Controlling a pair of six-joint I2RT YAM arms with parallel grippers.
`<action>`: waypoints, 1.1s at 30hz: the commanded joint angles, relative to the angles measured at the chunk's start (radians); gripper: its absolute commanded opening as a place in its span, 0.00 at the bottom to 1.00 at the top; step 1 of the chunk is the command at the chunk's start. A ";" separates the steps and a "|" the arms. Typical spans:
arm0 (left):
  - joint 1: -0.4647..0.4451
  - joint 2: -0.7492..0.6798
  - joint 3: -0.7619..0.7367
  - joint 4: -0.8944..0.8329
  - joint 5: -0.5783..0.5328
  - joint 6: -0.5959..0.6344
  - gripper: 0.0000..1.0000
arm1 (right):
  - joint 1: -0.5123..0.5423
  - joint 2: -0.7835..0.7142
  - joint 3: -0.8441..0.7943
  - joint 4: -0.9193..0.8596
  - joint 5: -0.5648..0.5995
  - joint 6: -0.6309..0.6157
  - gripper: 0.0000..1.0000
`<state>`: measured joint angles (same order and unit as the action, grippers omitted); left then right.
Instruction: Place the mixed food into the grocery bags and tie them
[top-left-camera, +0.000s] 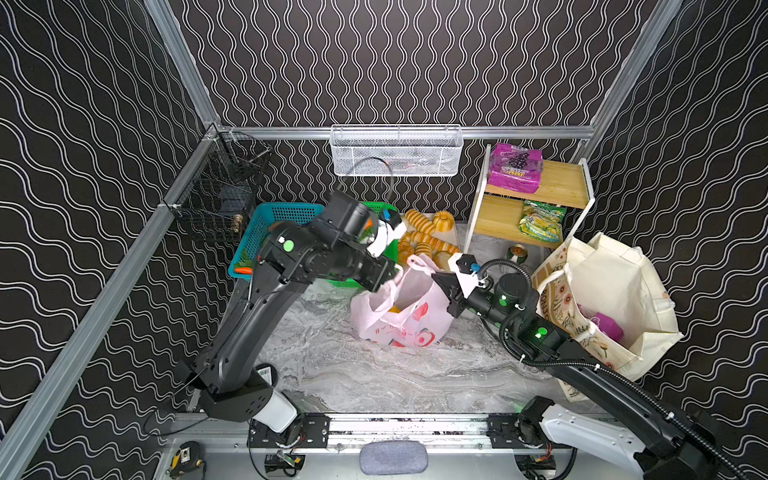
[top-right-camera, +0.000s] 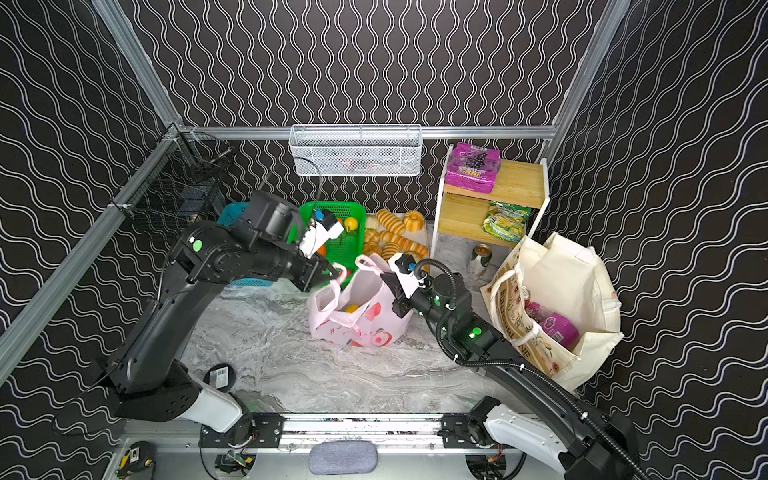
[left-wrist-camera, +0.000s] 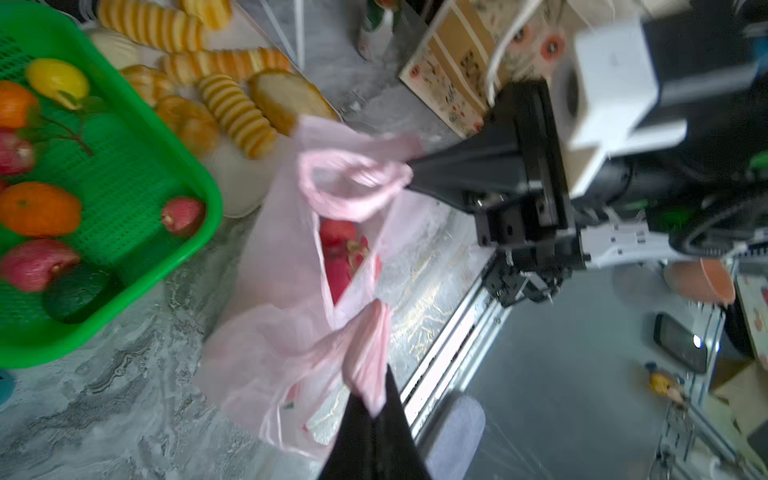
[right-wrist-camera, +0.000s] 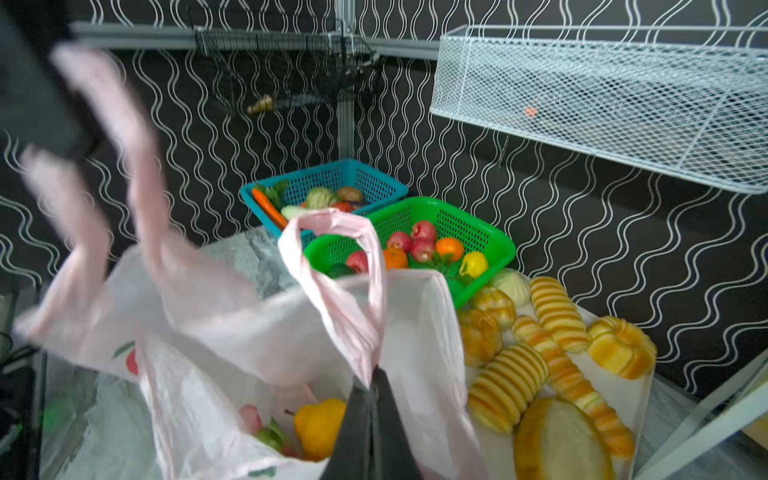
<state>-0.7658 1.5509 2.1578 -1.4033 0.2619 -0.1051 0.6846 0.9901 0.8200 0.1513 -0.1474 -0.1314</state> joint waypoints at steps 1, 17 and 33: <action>-0.083 0.014 0.085 -0.127 -0.040 0.001 0.00 | -0.003 0.014 0.066 0.050 -0.073 0.072 0.00; -0.136 0.177 0.339 -0.057 -0.086 0.032 0.00 | 0.001 0.110 0.236 -0.211 -0.439 -0.070 0.00; -0.135 0.191 0.187 0.107 -0.127 0.024 0.00 | 0.000 0.060 0.131 -0.190 -0.462 -0.086 0.01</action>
<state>-0.9024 1.7382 2.3466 -1.3769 0.1329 -0.0795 0.6842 1.0622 0.9649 -0.0540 -0.5846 -0.2062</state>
